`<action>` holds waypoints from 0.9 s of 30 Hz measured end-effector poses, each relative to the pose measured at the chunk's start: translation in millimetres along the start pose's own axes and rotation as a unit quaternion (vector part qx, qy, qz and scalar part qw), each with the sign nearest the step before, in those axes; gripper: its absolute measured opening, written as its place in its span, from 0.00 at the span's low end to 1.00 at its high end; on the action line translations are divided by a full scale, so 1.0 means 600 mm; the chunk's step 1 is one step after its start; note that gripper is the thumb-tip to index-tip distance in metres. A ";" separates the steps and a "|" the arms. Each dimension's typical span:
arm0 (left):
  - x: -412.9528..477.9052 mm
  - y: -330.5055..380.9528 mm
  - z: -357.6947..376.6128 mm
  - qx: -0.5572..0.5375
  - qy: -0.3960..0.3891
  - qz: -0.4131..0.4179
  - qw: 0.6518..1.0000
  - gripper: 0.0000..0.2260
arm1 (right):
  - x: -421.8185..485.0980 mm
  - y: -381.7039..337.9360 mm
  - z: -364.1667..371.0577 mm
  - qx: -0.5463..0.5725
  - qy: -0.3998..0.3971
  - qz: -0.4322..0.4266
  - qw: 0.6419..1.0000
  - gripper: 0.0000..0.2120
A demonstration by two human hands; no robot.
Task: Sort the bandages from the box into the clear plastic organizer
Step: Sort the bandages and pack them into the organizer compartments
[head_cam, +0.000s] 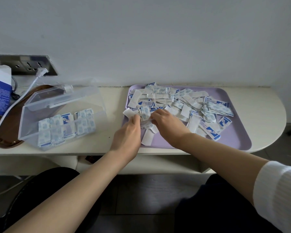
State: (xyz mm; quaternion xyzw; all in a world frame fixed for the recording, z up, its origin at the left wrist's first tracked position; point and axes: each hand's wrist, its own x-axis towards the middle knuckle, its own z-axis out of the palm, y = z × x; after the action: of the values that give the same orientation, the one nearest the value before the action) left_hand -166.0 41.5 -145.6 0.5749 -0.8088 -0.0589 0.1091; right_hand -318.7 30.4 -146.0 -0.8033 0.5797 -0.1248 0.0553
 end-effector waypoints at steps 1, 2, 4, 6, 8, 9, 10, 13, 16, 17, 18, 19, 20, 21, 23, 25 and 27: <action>0.000 -0.001 -0.002 -0.003 0.004 0.004 1.000 0.10 | 0.002 0.003 -0.002 -0.002 0.005 -0.004 1.000 0.10; 0.001 -0.003 -0.005 -0.002 0.013 0.011 1.000 0.10 | 0.003 0.004 -0.005 0.002 0.002 -0.008 1.000 0.09; 0.001 -0.008 -0.008 -0.009 0.052 0.032 0.998 0.09 | 0.005 -0.001 -0.015 0.028 -0.011 -0.008 0.999 0.09; 0.008 -0.016 -0.010 -0.005 0.097 0.047 0.994 0.09 | 0.006 -0.010 -0.027 0.071 0.003 -0.001 0.997 0.09; 0.008 -0.023 -0.011 0.023 0.108 0.061 0.992 0.09 | 0.005 -0.019 -0.034 0.087 0.009 -0.004 0.996 0.09; 0.007 -0.027 -0.009 0.040 0.104 0.073 0.991 0.09 | 0.002 -0.021 -0.033 0.078 -0.006 -0.006 0.997 0.09; 0.004 -0.031 -0.004 0.054 0.097 0.090 0.990 0.10 | -0.001 -0.023 -0.032 0.053 -0.037 -0.006 0.998 0.09; -0.011 -0.040 0.020 0.108 0.046 0.109 0.987 0.14 | -0.013 -0.024 -0.019 -0.034 -0.136 0.007 0.990 0.11; -0.013 -0.039 0.023 0.121 0.030 0.115 0.986 0.12 | -0.019 -0.026 -0.015 -0.070 -0.171 0.004 0.983 0.10; -0.013 -0.037 0.019 0.120 0.024 0.115 0.986 0.08 | -0.019 -0.027 -0.016 -0.079 -0.168 -0.004 0.983 0.09; -0.012 -0.036 0.017 0.116 0.006 0.109 0.987 0.05 | -0.017 -0.027 -0.017 -0.083 -0.160 -0.012 0.984 0.08; -0.010 -0.036 0.012 0.098 -0.006 0.104 0.990 0.05 | -0.015 -0.027 -0.020 -0.077 -0.152 -0.011 0.985 0.07; -0.010 -0.035 0.008 0.068 -0.018 0.091 0.993 0.06 | -0.014 -0.026 -0.025 -0.058 -0.146 -0.003 0.988 0.07; -0.010 -0.036 0.007 0.018 -0.017 0.074 0.997 0.06 | -0.011 -0.025 -0.031 -0.034 -0.140 0.009 0.990 0.07; -0.010 -0.039 -0.003 -0.085 -0.014 0.036 0.996 0.06 | -0.007 -0.021 -0.040 0.009 -0.124 0.022 0.992 0.06; -0.008 -0.043 -0.018 -0.156 -0.016 0.005 0.988 0.05 | -0.003 -0.017 -0.049 0.061 -0.122 0.030 0.990 0.11; -0.006 -0.045 -0.034 -0.180 0.003 -0.003 0.984 0.04 | -0.004 -0.015 -0.056 0.116 -0.136 0.040 0.983 0.13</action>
State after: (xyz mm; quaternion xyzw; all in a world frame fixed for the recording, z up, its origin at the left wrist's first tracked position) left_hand -135.3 36.5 -132.1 0.5484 -0.7830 -0.2021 0.2127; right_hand -319.9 37.2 -112.0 -0.7770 0.5802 -0.0784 0.2315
